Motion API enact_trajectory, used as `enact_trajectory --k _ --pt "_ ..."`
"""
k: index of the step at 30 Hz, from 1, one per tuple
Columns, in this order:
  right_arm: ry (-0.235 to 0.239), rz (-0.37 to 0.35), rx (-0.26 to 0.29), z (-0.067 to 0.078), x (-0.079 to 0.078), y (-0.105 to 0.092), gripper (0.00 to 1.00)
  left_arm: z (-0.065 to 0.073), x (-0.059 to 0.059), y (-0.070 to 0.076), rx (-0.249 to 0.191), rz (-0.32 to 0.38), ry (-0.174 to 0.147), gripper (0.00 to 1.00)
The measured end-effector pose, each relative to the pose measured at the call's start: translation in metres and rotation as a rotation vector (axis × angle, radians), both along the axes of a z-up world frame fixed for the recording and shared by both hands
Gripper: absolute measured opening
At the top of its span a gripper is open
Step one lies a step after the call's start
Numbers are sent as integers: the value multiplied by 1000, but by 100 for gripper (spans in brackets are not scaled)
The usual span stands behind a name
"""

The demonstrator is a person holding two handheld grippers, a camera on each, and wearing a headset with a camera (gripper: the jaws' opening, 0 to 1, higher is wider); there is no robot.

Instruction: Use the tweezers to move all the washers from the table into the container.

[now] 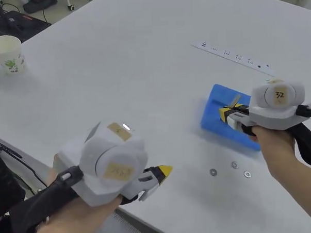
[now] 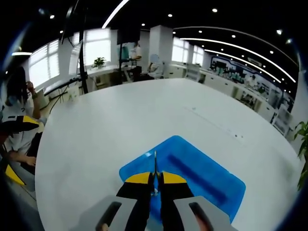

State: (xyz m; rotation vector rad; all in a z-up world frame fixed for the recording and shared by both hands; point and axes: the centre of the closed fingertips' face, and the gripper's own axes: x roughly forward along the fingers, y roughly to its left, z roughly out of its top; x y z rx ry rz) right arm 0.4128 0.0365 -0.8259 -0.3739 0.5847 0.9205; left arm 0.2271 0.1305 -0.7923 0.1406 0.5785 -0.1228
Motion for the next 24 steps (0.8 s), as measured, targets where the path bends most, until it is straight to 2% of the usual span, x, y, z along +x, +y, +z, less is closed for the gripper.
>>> enact_trajectory --k 6,16,20,24 --pt "13 0 -4 -3 -2 0 3 0 0 1 0 5 2 82" --pt "40 -19 13 1 -3 -1 4 -1 0 1 1 2 6 82" --pt "10 -20 21 12 -3 -2 4 -1 0 0 1 0 4 82" --pt "-17 -29 71 32 -4 -2 4 0 0 -1 1 -4 2 82"
